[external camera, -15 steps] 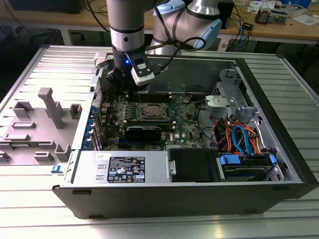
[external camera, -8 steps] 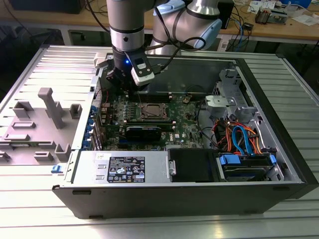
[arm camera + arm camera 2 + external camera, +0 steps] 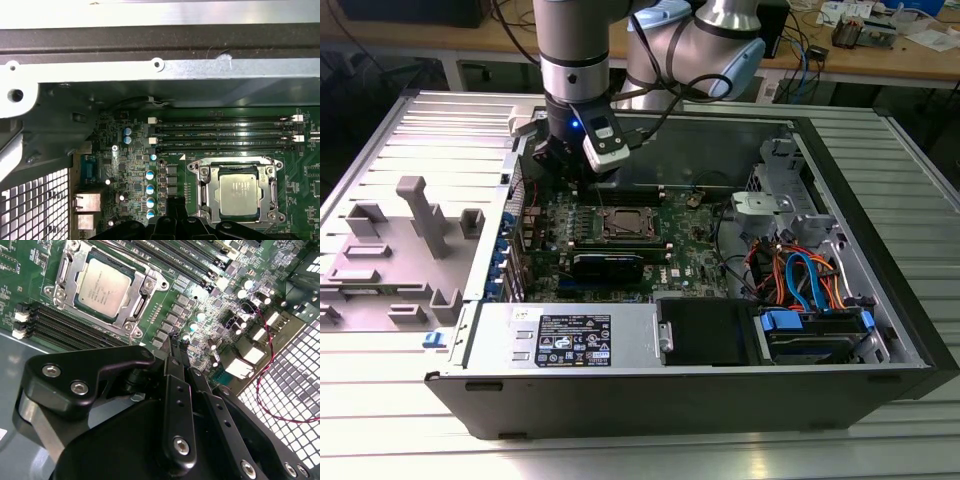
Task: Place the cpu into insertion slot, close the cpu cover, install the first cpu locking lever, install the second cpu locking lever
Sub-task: 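Install the first cpu locking lever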
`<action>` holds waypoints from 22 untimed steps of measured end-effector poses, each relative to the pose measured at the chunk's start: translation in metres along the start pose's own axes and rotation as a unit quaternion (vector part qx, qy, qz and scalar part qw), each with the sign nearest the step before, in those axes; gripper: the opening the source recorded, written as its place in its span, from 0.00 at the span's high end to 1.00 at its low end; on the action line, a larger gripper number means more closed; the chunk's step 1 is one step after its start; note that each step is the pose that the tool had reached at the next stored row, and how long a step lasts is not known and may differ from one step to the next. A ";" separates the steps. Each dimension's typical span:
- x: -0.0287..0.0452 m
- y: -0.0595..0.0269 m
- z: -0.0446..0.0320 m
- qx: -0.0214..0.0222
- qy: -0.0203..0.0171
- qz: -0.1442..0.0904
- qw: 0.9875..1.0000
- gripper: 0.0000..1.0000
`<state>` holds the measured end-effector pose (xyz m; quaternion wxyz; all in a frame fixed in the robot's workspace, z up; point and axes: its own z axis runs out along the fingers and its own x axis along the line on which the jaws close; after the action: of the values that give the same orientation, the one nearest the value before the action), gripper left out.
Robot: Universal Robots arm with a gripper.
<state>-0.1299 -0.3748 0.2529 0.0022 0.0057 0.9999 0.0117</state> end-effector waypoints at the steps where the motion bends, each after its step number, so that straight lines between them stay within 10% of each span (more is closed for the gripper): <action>1: 0.0001 0.0005 0.0000 0.000 0.000 -0.001 1.000 0.89; 22: -0.0041 0.0304 -0.0011 0.000 0.000 -0.003 1.000 0.89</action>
<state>-0.1255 -0.3445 0.2547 0.0022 0.0028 0.9999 0.0117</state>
